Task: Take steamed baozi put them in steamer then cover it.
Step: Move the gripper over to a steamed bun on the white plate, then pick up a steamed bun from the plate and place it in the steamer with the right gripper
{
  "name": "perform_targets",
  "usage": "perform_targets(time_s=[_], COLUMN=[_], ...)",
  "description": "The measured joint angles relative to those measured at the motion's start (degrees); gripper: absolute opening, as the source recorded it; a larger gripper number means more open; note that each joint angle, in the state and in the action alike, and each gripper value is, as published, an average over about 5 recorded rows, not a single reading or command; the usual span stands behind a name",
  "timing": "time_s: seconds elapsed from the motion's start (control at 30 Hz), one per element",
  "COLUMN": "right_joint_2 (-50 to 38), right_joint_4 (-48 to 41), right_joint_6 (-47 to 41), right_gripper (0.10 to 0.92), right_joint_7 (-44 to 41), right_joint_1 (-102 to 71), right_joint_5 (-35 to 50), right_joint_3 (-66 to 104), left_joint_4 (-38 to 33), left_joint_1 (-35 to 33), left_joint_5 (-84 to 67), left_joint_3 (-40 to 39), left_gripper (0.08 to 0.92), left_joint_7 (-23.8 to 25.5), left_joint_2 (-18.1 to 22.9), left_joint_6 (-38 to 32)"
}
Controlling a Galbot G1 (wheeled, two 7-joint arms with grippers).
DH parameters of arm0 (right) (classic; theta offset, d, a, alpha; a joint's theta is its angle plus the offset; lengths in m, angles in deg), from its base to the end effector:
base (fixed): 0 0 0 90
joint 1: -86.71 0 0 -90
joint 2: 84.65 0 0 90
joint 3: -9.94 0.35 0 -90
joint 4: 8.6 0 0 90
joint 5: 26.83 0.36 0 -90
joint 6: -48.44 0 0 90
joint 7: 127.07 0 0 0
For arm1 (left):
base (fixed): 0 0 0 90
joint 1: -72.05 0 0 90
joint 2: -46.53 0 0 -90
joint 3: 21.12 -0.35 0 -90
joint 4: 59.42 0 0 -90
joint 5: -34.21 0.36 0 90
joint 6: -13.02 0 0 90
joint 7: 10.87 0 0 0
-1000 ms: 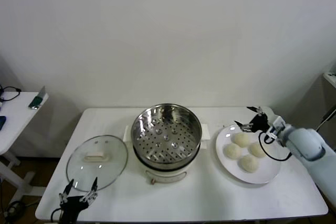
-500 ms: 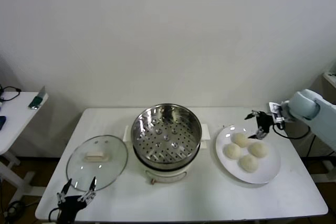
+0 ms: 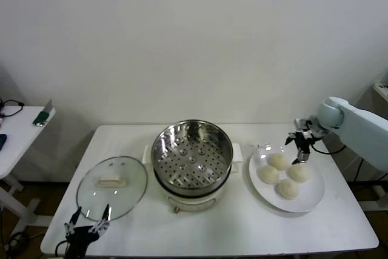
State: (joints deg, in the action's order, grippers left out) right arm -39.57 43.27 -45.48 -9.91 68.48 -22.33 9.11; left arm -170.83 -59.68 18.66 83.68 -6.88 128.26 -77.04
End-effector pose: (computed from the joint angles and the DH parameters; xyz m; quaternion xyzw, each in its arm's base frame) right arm 0.5735 -0.2036 -0.1932 0.4902 -0.5480 0.5175 0.4376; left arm 0.1060 0.1162 -0.3679 0.0594 -0.9863 0.0102 0.1533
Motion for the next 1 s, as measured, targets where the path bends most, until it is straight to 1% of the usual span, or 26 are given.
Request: perform_targets(time_s=[0.47,0.77,1.0], right_joint_2=[6.54,8.08,7.92], right_joint_4=[-9.43,-11.68,-11.31], right_joint_6=[0.52,0.67,0.82], right_gripper=[0.818,0.740,0.711], right_joint_7=[0.05,0.02,-0.53], right_joint_1=[-4.93,-6.19,-5.57], right_joint_5=[-4.00,-4.41,-3.85], right_joint_3=[4.87,6.78,6.67], left_joint_4=[0.19,0.26,-0.07], left_joint_1=[-0.17,-0.33,-0.52], left_joint_5=[0.19,0.28,0.42], left_joint_3=[0.14,0.21,0.20], left_gripper=[0.823,0.823,0.823], left_joint_7=[-0.06,-0.14,-0.16], left_joint_2=[0.00,0.00,0.10], left_joint_6=[-0.25,-0.60,-0.70])
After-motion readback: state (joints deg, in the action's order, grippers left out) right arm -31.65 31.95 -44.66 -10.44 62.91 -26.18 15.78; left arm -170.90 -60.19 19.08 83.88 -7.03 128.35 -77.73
